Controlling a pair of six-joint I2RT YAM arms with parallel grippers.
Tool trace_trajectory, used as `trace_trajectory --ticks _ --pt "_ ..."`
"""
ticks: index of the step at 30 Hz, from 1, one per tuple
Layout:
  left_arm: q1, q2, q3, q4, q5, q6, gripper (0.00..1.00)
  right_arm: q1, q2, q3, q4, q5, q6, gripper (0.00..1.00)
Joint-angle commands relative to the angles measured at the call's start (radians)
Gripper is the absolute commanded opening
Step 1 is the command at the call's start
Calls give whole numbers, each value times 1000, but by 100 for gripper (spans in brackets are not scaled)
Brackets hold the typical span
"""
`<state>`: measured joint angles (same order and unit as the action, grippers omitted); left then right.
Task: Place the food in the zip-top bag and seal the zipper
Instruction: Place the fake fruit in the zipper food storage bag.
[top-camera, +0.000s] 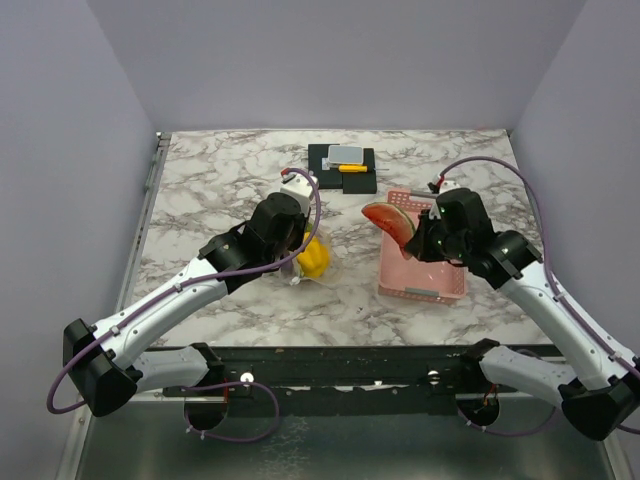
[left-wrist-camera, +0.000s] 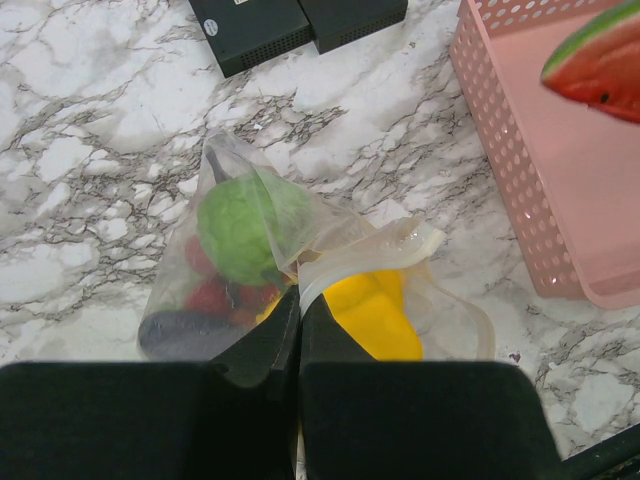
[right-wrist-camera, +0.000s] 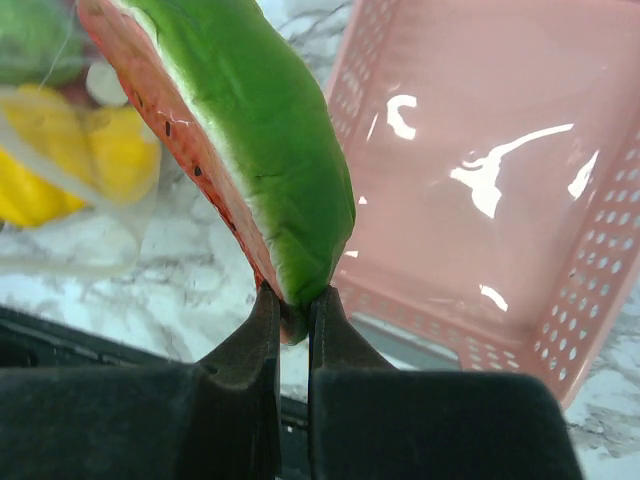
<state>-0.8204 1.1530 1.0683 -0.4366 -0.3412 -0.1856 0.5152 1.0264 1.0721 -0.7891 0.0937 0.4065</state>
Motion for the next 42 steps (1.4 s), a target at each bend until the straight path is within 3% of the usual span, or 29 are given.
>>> trace_trajectory --ticks 1,16,42 --pt "-5 -21 2 22 -15 -4 0 105 -7 49 -119 -12 4 1" --pt "-5 -16 6 19 4 -4 0 451 147 208 -155 56 84 1" --pt "-5 -16 11 16 41 -12 0 479 534 401 6 104 135 1"
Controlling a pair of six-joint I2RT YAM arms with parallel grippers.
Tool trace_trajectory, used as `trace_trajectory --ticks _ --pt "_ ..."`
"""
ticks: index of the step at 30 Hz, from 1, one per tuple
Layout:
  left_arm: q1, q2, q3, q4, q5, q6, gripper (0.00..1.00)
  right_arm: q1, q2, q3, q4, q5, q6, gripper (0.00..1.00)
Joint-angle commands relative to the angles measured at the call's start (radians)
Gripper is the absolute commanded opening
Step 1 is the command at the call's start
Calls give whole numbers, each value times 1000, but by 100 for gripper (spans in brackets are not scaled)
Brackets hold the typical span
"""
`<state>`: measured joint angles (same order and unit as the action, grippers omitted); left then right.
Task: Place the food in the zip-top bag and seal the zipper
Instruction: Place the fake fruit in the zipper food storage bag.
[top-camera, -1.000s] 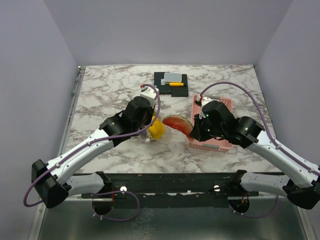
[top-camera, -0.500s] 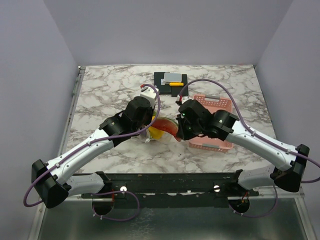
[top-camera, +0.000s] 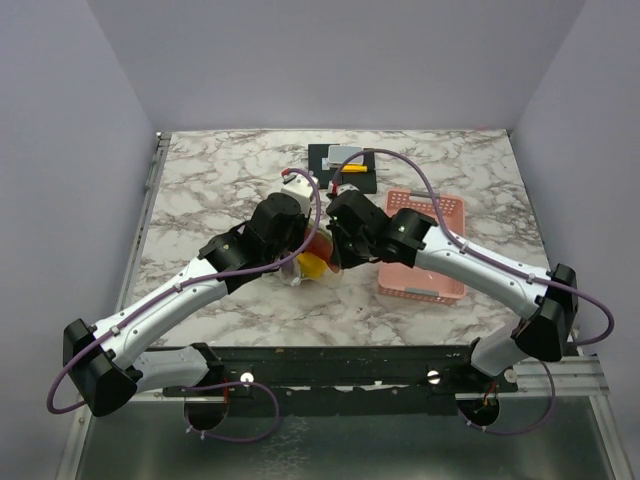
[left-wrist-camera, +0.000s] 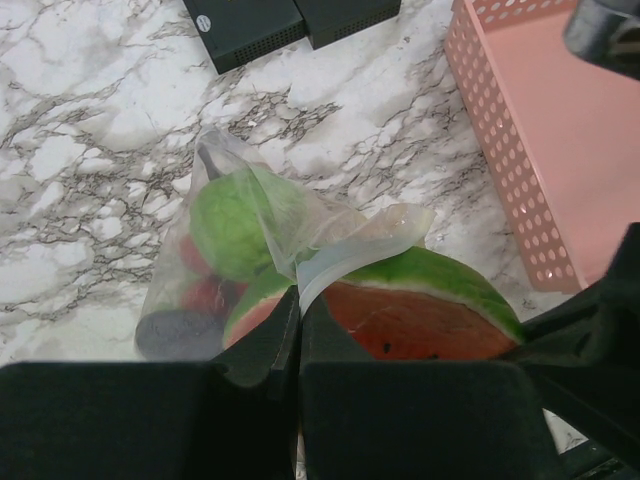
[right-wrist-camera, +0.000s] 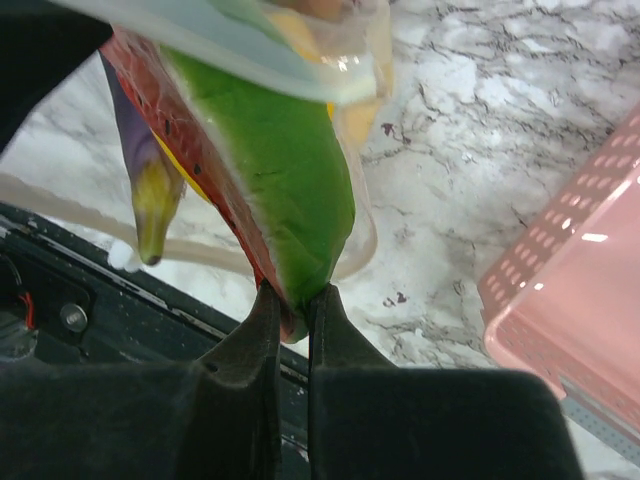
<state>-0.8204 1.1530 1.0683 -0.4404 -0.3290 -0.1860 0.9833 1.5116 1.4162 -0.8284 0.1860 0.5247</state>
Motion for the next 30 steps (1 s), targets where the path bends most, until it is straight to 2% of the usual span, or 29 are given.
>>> trace_trajectory --ticks 1,12,20,23,26,30 --pt "-5 -15 12 19 31 -11 0 11 62 67 52 10 17 1" --pt "-4 -14 13 20 67 -13 0 11 183 148 151 7 24 1" --pt "-5 -6 13 20 78 -12 0 11 228 181 232 72 41 1" --pt "-5 -4 12 20 77 -13 0 11 235 200 225 83 49 6" --pt "-5 -3 13 20 78 -12 0 11 217 204 214 101 58 7" --pt "-5 -1 13 20 80 -12 0 11 169 165 273 74 67 12"
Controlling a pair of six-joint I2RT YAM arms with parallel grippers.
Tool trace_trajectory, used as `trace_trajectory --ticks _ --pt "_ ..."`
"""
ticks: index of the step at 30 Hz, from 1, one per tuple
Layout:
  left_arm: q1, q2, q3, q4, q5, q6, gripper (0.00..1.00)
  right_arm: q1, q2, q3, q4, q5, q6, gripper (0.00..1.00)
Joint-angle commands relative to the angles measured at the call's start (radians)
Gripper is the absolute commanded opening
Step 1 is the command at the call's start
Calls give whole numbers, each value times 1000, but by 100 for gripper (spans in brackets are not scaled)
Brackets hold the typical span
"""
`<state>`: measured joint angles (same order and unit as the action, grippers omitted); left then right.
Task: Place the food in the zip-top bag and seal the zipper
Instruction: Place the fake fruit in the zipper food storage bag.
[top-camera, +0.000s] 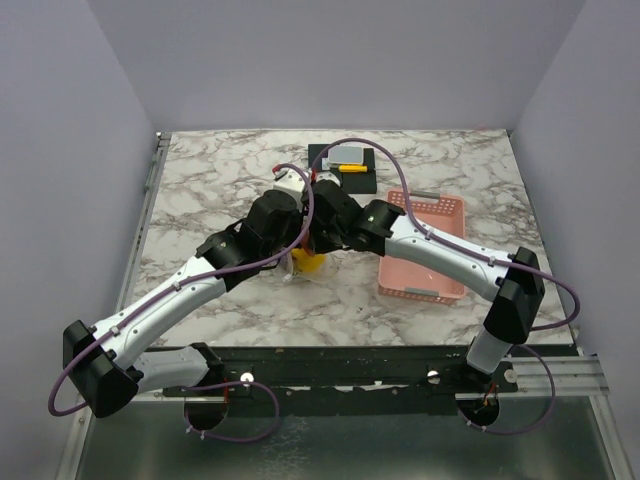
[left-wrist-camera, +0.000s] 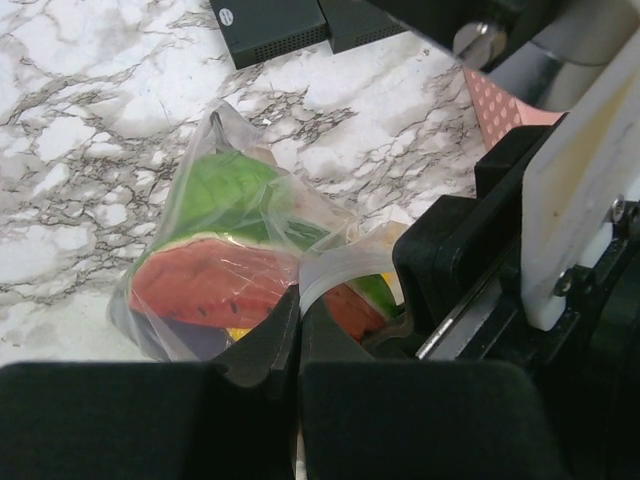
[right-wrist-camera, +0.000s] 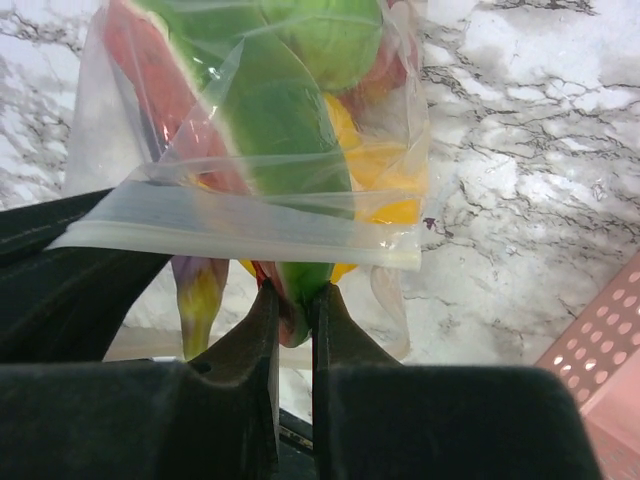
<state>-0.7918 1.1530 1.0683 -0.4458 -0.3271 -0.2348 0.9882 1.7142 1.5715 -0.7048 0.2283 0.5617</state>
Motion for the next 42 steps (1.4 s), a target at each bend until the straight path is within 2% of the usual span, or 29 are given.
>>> trace_trajectory --ticks 1,3,7,13,14,18,20,23,26,29,31,42 --pt "-34 -1 13 25 79 37 0 6 -44 0 168 18 31 13" --pt "-33 0 13 25 80 37 0 7 -48 -8 187 10 37 16" --pt "-33 2 13 24 81 37 0 7 -52 -37 238 8 50 32" --pt "-33 0 13 25 79 35 0 6 -39 -79 303 -17 70 34" --pt "-33 0 13 24 79 37 0 6 -34 -84 311 -19 76 32" --pt "-33 1 13 24 77 38 0 7 -34 -125 370 -40 99 10" --pt "-33 0 13 24 79 37 0 7 -42 -162 425 -58 114 6" --pt "-33 0 13 24 80 36 0 7 -45 -206 510 -84 134 4" --pt "-33 1 12 24 79 36 0 7 -35 -209 511 -64 145 12" --pt "-33 -1 12 25 71 36 0 7 -59 -217 498 -54 140 29" --pt "-33 -1 12 24 65 38 0 7 -98 -240 497 -39 134 36" --pt "-31 -5 10 24 32 37 0 7 -336 -372 323 48 136 51"
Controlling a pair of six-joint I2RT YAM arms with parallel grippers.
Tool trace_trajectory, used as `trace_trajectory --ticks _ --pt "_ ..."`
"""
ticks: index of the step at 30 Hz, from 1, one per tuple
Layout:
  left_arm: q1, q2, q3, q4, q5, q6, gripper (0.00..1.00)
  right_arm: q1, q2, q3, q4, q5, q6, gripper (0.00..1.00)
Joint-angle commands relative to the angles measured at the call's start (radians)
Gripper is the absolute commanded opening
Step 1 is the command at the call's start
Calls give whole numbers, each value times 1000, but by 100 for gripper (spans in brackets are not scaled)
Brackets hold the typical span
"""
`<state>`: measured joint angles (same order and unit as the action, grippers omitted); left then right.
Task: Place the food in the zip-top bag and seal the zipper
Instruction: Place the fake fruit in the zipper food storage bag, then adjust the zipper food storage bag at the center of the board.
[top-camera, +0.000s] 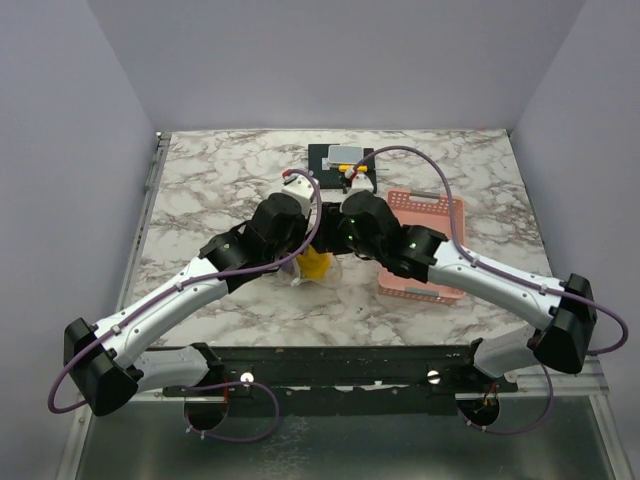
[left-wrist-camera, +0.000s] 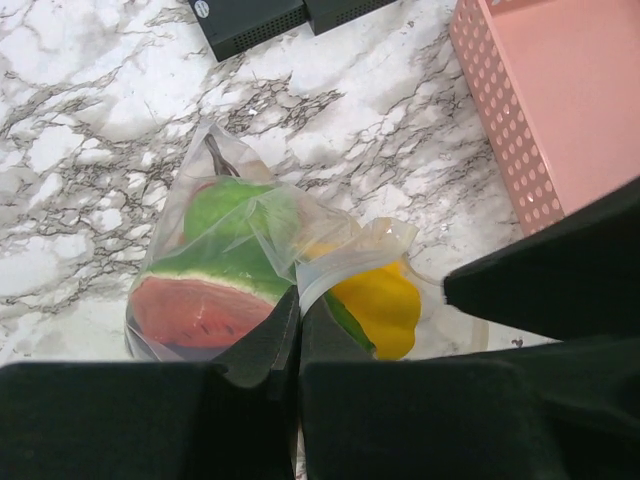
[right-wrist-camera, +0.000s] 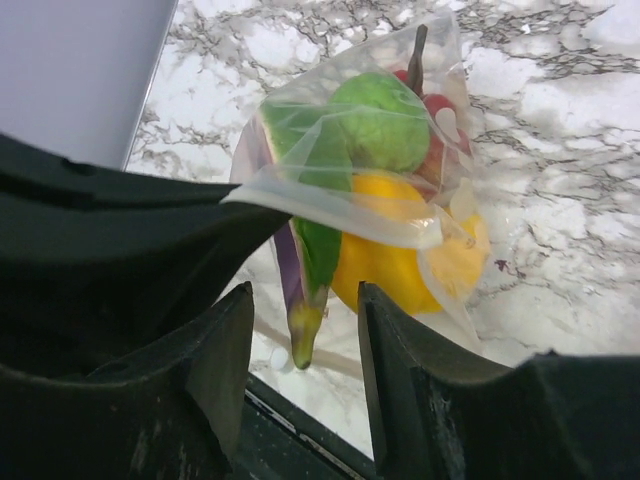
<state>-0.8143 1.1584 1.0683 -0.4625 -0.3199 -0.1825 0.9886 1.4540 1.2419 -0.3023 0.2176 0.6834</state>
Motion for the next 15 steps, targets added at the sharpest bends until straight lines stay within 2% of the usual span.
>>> trace_trajectory --ticks 1,9,15 --pt "-8 -12 9 41 24 -16 0 6 -94 -56 -100 62 21 52" --pt "-9 -9 9 41 19 -14 0 6 -231 -252 -122 106 101 56" --pt "-9 -5 8 39 19 -13 0 6 -231 -351 -88 119 204 58"
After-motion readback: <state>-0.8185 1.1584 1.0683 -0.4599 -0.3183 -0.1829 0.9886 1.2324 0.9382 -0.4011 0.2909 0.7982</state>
